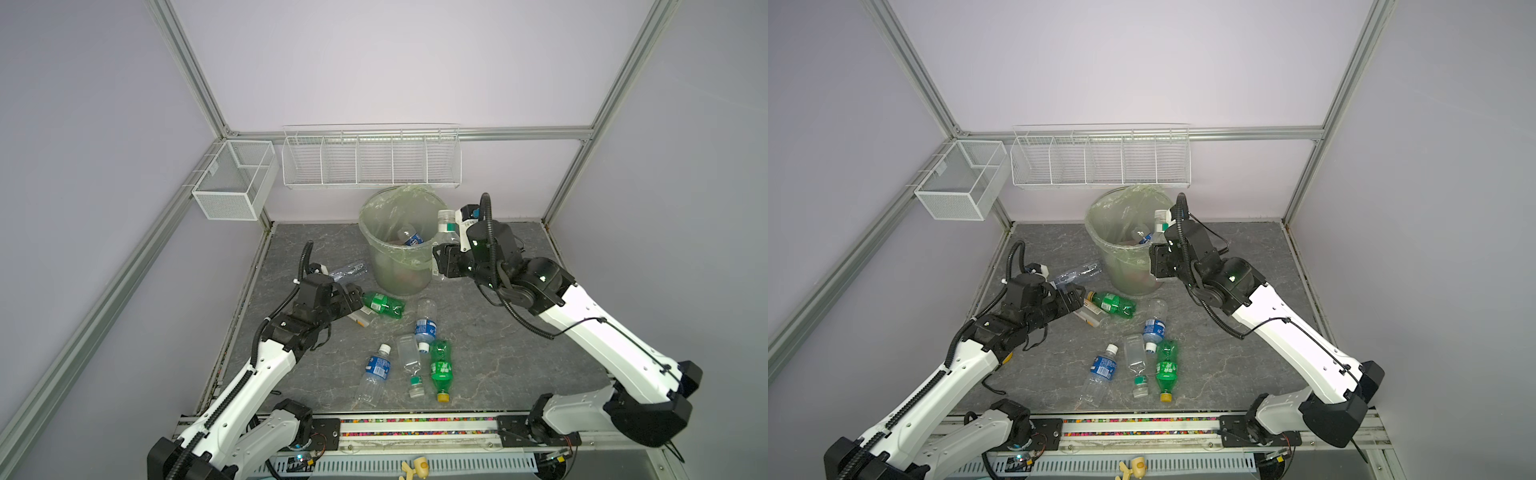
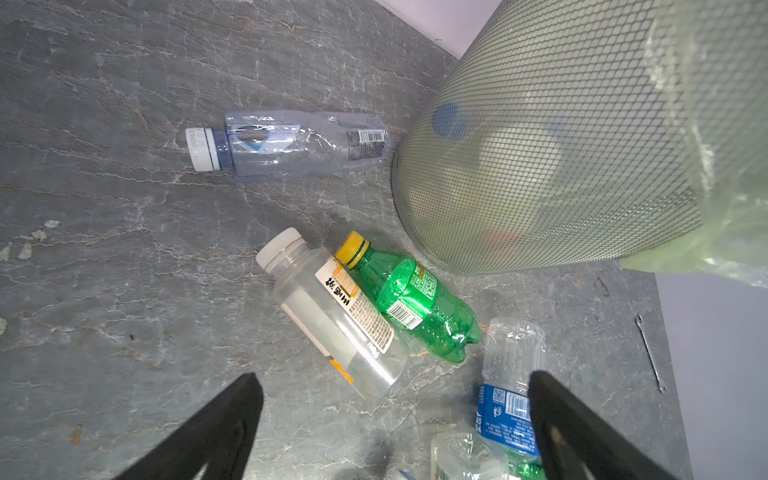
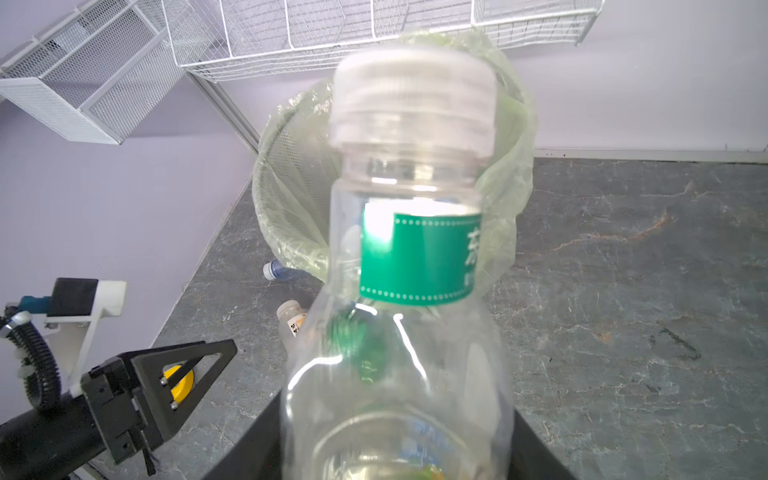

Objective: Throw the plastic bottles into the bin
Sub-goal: 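Lift the clear green-labelled bottle with the right gripper toward the bin, then carry the bottle over the bin and open the right gripper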

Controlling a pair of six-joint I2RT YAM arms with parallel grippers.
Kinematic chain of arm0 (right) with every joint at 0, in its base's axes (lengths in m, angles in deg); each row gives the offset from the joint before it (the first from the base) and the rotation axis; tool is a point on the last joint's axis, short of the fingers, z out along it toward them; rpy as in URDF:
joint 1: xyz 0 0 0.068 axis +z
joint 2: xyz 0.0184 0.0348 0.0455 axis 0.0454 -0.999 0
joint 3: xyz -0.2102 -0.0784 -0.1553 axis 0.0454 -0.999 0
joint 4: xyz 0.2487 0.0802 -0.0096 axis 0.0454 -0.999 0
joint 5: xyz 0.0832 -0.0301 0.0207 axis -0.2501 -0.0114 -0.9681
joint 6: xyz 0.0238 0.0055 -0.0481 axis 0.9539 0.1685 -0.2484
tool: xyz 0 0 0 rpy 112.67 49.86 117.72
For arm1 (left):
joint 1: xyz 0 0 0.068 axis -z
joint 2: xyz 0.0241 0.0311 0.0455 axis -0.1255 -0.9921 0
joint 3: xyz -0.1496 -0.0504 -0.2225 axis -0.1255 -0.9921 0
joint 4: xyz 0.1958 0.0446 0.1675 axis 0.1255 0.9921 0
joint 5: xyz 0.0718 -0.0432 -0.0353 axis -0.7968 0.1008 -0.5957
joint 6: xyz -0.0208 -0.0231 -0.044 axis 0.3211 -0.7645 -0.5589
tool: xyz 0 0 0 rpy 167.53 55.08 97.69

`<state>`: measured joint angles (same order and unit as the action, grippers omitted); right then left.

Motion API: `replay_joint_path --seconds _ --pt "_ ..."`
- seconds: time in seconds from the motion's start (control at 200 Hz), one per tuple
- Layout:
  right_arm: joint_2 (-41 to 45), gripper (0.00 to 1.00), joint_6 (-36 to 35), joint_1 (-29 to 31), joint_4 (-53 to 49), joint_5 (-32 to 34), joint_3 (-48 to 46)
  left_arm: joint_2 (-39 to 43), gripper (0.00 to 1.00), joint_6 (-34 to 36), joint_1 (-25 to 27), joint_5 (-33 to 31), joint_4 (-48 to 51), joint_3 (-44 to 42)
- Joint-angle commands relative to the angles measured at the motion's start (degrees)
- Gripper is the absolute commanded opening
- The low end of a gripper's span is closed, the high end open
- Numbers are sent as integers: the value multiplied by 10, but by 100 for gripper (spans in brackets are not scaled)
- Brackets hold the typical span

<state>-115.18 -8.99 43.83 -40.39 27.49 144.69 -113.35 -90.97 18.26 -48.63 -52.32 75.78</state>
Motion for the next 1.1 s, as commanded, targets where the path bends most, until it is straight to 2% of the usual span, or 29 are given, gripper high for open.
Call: replay_joint_path --seconds 0.0,0.39,0.82,0.95,1.095 --pt "-10 60 -32 -4 25 7 30 4 99 10 -4 -3 -8 4" --pt "-43 60 -61 -6 52 7 91 26 99 -8 -8 10 -11 -1" --pt "32 60 -31 -4 101 22 -51 37 99 1 -10 -3 -6 0" --pt "-3 60 -43 -5 98 22 -11 30 99 2 -9 -4 -8 -1" --pt "-108 61 -68 -20 84 25 104 19 99 2 -9 -3 -23 -4"
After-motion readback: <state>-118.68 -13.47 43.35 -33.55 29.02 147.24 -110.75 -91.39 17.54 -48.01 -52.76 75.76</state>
